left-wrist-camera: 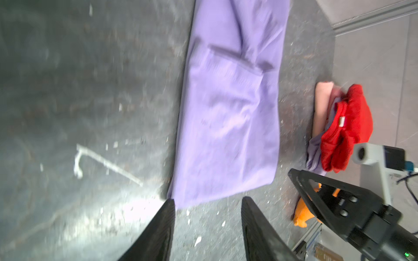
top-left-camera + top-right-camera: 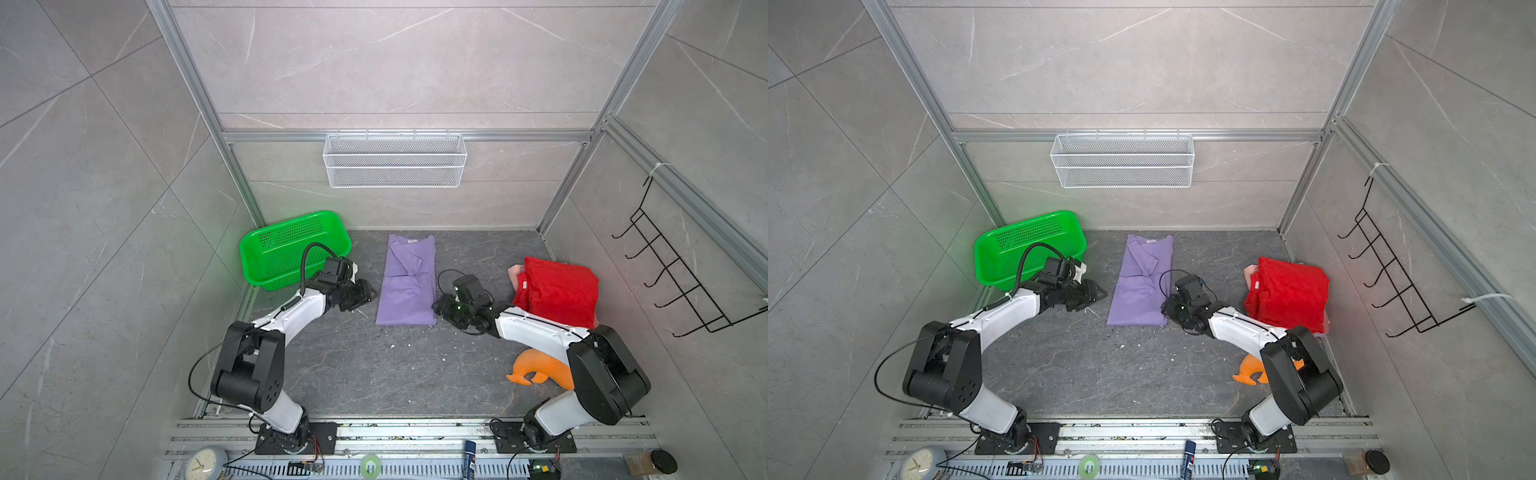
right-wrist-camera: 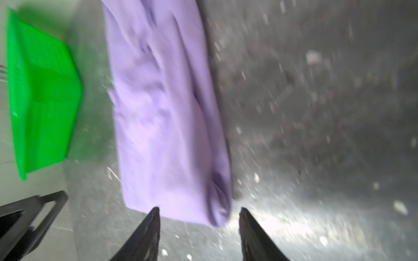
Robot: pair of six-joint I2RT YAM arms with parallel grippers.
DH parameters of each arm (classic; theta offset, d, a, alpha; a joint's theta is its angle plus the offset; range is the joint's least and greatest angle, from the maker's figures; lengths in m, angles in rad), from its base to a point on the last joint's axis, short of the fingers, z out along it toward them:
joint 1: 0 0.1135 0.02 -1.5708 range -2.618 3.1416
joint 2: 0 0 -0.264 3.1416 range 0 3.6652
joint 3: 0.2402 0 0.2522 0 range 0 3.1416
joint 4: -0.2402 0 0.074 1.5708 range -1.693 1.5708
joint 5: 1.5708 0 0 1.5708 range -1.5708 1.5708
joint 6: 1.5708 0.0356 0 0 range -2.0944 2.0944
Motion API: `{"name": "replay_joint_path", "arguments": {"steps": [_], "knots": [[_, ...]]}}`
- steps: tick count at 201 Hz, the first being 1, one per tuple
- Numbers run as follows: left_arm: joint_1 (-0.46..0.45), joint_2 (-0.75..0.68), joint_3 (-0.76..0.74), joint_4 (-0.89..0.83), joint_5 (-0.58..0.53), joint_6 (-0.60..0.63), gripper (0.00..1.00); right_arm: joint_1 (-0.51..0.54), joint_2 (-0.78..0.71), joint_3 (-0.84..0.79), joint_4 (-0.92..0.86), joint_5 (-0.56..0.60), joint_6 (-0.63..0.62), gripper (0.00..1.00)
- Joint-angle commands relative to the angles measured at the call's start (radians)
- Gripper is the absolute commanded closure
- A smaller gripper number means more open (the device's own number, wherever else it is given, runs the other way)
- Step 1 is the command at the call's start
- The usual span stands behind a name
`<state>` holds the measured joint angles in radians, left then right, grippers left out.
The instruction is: Fold and stack the t-shirts
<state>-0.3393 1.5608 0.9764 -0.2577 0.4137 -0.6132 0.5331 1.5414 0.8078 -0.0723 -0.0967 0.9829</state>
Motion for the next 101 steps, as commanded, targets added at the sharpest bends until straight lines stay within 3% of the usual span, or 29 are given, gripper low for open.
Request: {"name": "replay_joint_path", "arguments": {"steps": [1,44,101], "knots": [[-0.025,-0.055,-0.08,0.029,0.009,-0.066,0.5,0.027,-0.012,-0.065,0.09,-0.016,0.092,0.42],[-0.085,-0.019,-0.171,0.107,0.027,-0.143,0.5,0.081,0.07,-0.09,0.176,-0.001,0.128,0.42],[-0.099,0.101,-0.176,0.207,-0.021,-0.201,0.48,0.097,0.133,-0.101,0.263,0.064,0.174,0.4]]}}
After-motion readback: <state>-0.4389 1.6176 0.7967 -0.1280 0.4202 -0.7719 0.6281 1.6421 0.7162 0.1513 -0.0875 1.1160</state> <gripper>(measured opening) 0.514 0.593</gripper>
